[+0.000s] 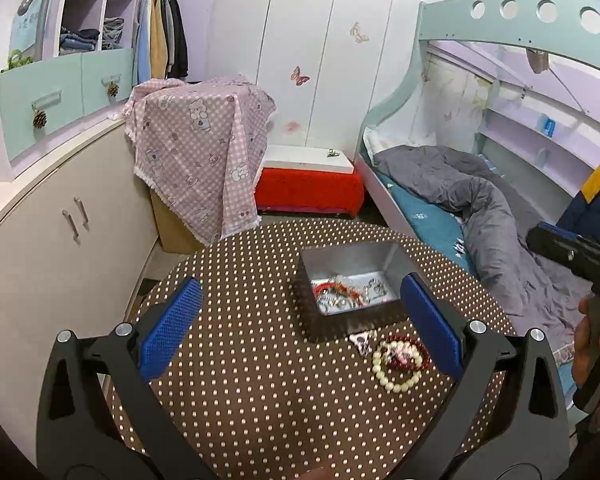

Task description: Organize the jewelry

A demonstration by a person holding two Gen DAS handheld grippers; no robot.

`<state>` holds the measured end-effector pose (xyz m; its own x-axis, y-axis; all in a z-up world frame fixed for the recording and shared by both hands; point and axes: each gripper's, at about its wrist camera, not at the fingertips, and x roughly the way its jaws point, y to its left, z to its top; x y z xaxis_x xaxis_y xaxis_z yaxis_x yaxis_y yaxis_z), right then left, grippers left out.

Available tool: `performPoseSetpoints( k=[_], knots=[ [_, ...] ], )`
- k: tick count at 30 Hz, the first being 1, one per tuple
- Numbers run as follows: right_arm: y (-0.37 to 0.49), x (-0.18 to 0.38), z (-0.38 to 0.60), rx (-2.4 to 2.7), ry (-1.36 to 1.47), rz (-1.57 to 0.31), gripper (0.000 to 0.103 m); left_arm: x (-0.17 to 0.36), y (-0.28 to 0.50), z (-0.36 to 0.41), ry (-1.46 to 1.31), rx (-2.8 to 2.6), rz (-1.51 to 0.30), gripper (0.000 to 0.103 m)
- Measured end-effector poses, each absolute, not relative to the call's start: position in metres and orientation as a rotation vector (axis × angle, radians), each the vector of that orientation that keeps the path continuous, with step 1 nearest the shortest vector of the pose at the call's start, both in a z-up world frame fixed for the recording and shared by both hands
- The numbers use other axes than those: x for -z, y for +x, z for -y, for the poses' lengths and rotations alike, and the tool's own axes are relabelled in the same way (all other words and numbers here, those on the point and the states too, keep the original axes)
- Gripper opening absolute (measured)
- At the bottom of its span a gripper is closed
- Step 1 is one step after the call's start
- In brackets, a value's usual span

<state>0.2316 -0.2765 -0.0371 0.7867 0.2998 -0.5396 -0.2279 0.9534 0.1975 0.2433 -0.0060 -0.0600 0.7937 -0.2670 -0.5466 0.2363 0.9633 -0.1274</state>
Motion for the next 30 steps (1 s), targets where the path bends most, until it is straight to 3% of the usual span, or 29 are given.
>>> performPoseSetpoints(
  k=[22, 24, 26, 30],
  knots=[
    [0.226, 0.149, 0.228, -0.341, -0.086, -0.804, 0.095, 0.126, 0.241, 0.023, -0.013, 0.26, -0.752, 0.097],
    [0.23, 0.155, 0.225, -0.345, -0.092, -0.821, 0.091, 0.131, 0.243, 0.024, -0.009, 0.259, -0.765, 0.097],
    [0.236, 0.162, 0.223, -0.36, -0.085, -0.846, 0.064, 0.135, 0.245, 0.026, -0.003, 0.261, -0.777, 0.097],
    [0.243, 0.172, 0.214, -0.399, -0.134, -0.87, 0.049, 0.143, 0.25, 0.032, 0.006, 0.261, -0.795, 0.097]
  ],
)
